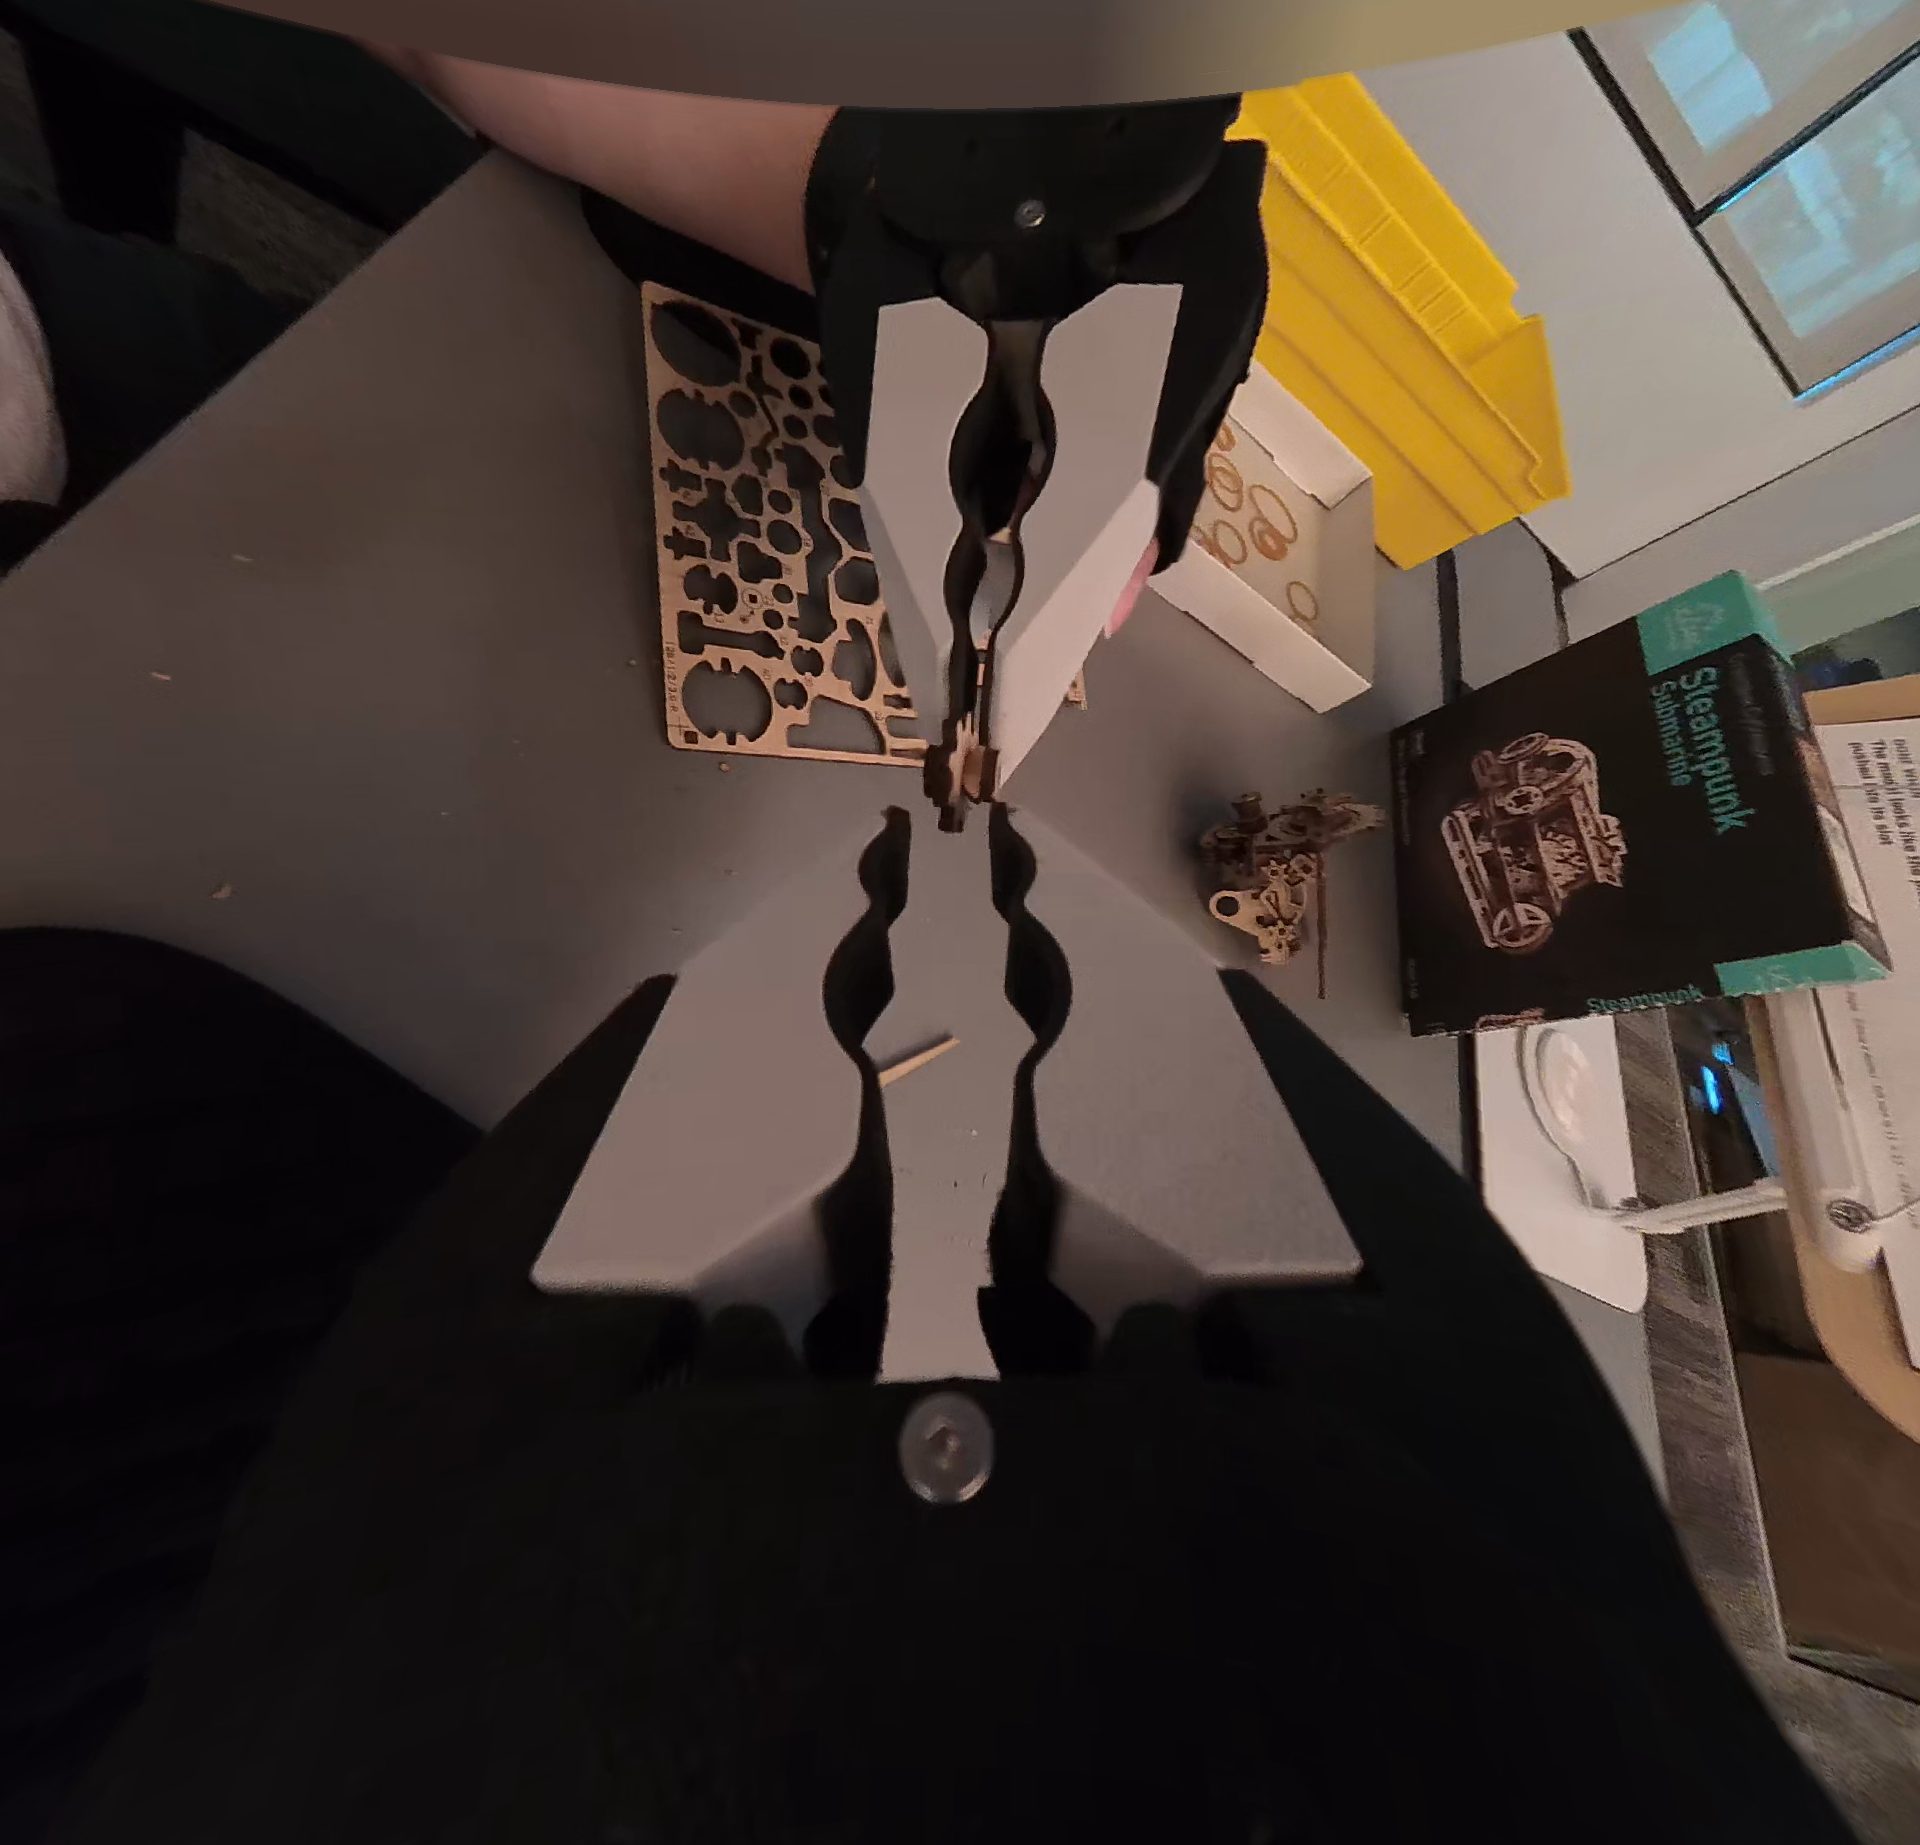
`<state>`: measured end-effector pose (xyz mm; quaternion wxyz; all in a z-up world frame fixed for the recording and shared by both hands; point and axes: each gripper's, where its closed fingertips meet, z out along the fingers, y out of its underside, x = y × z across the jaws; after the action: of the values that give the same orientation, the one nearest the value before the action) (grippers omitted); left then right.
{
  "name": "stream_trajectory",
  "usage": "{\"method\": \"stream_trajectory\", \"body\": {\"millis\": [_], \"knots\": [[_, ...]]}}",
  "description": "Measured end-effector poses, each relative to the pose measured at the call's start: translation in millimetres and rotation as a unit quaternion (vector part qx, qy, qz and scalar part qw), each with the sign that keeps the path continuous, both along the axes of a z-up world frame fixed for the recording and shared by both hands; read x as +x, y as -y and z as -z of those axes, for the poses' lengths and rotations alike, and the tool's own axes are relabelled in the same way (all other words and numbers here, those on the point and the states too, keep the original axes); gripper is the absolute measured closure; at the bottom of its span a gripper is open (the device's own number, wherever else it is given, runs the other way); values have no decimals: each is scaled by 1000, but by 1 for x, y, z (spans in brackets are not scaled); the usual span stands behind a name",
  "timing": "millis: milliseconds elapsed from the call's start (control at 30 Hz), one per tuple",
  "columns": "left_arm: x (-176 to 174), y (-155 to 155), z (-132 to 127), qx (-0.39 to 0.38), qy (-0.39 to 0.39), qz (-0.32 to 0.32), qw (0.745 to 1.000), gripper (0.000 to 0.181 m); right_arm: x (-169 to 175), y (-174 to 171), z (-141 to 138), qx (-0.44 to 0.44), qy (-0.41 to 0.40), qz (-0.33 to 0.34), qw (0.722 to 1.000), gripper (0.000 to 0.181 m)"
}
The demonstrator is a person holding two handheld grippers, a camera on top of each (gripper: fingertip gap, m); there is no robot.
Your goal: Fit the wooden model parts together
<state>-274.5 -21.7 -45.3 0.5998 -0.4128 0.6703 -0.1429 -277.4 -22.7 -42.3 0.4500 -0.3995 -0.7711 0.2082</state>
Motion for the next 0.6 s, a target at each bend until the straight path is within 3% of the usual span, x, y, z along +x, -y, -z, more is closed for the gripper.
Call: {"method": "stream_trajectory", "body": {"millis": [600], "knots": [[-1,0,13,-25,-23,8,999,180,-3,-4,11,14,28,9,999,179]]}}
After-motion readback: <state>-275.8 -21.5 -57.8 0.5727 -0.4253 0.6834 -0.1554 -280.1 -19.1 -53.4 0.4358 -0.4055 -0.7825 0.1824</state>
